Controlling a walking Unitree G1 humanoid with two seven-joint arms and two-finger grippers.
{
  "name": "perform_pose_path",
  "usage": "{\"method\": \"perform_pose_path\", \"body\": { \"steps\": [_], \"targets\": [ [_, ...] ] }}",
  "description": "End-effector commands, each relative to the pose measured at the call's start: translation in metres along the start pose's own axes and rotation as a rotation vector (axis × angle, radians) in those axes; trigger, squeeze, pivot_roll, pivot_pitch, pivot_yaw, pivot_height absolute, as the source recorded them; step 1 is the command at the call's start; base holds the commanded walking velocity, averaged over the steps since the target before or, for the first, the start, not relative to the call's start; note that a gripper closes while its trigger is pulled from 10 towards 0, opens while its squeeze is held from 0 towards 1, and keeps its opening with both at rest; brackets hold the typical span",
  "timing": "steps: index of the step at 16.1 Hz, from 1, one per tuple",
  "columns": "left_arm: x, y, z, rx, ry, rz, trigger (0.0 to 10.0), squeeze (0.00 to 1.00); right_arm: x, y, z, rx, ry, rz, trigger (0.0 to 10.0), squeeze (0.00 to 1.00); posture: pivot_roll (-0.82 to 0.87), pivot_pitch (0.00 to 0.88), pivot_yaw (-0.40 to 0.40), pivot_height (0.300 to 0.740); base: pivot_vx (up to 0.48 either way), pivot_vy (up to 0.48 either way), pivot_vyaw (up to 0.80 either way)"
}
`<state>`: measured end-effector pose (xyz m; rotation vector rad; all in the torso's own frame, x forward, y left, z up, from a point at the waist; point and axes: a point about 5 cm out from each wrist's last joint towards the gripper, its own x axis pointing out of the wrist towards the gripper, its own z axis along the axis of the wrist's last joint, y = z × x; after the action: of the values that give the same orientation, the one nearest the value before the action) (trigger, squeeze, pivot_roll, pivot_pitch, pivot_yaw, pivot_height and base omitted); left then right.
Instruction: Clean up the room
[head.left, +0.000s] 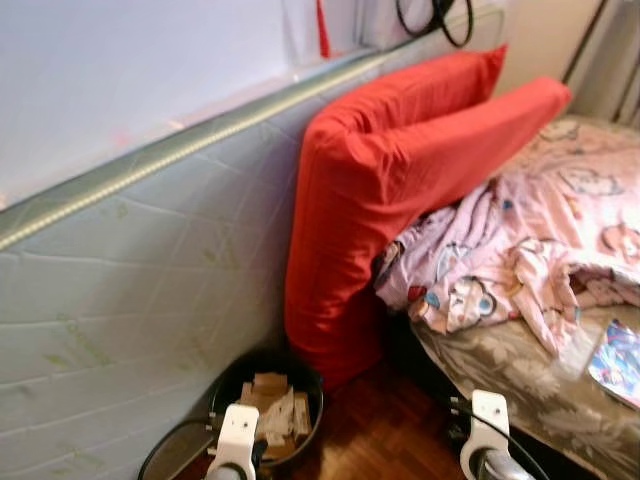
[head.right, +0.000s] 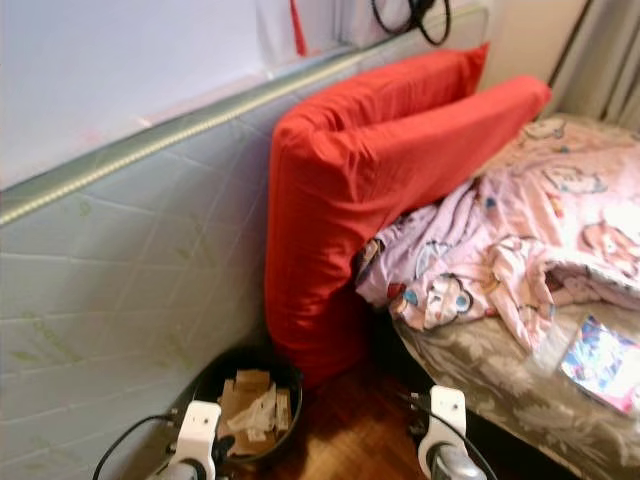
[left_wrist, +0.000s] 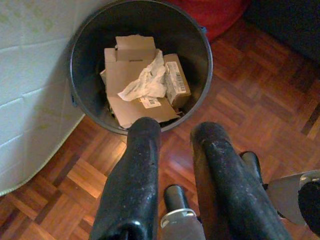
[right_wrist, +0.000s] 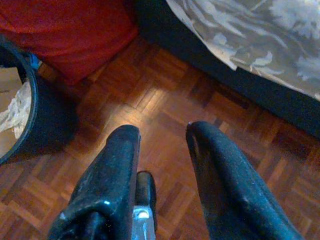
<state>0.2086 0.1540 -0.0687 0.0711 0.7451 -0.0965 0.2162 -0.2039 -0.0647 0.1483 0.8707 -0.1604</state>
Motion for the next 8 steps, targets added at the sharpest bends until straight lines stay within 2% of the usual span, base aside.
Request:
{"method": "perform_pose_path", "body": {
  "steps": [1,6,8],
  "targets": [
    [0.0008,0.0057,0.0018,0.015,0.011,0.005,10.0,0.00,0.0002,-0.0012,0.0026,0.009,-0.011,-0.009,10.0,0.00,-0.05,0.000,0.028,0.740,0.000,-0.435,0.00],
    [0.0021,0.0065,0.0053,0.015,0.007,0.012,10.0,0.00,0.0004,-0.0021,0.0029,0.015,-0.002,-0.019,10.0,0.00,-0.05,0.000,0.027,0.740,0.000,-0.437,0.00],
    [0.0024,0.0065,0.0063,0.012,0.005,0.010,10.0,0.00,0.0005,-0.0016,0.0033,0.021,-0.002,-0.015,10.0,0.00,-0.06,0.000,0.028,0.740,0.000,-0.437,-0.74]
  ]
}}
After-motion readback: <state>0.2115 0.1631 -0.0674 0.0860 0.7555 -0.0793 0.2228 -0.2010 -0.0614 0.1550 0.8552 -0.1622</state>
